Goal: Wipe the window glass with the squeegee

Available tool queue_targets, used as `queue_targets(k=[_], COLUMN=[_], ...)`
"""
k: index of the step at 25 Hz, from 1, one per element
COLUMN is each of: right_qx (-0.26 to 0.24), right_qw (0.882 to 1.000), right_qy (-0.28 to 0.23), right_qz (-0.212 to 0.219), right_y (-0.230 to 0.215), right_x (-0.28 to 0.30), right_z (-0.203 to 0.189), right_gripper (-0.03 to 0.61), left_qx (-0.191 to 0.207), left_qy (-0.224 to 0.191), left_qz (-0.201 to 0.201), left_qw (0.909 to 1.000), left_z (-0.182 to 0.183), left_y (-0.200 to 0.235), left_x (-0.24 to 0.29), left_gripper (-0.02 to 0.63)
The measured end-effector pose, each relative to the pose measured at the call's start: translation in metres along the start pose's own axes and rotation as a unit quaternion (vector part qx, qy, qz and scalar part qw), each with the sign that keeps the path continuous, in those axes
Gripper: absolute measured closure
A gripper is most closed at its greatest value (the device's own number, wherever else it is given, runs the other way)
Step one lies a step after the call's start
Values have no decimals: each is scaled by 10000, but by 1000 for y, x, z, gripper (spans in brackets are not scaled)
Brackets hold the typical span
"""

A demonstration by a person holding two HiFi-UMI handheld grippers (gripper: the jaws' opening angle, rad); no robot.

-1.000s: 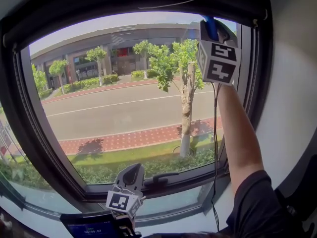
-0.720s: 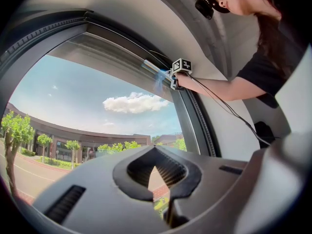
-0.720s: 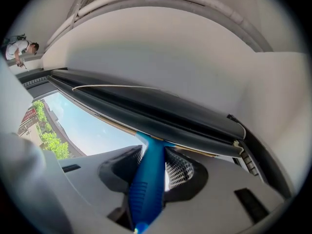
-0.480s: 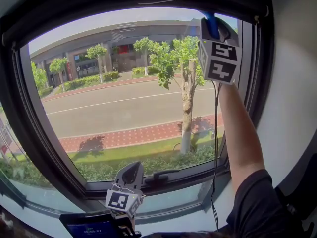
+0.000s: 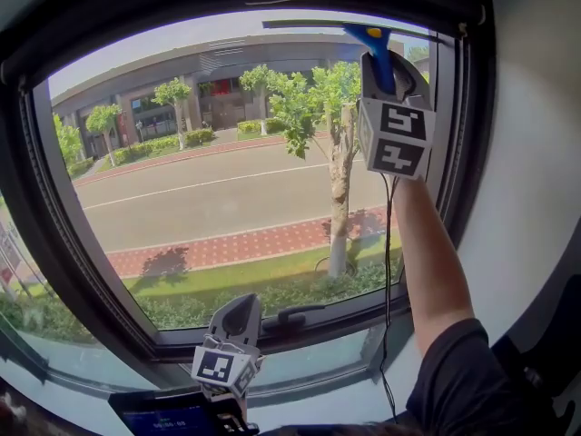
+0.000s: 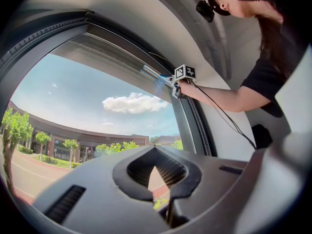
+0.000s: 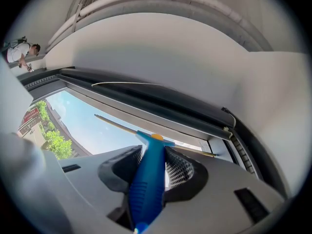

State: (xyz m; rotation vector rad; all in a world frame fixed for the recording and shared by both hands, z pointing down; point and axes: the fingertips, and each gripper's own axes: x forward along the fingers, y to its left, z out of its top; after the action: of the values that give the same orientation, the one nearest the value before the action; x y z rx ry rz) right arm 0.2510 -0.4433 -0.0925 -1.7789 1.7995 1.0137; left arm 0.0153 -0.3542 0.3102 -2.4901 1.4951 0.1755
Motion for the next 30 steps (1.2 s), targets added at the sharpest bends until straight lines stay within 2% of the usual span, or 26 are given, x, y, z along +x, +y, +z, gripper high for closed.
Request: queue_targets(k=[30], right_qx=[30], right_qw=[9997], right_qy=[234], right_qz=[107], right_y=[20], right_x=[-78], right_z=[-56], right_gripper=[437], left_qx=[-10], left_qy=[-45], left_qz=[47], left_qw=[10000], left_z=[8], left_y=[-5], left_x=[-14], left_gripper=[612])
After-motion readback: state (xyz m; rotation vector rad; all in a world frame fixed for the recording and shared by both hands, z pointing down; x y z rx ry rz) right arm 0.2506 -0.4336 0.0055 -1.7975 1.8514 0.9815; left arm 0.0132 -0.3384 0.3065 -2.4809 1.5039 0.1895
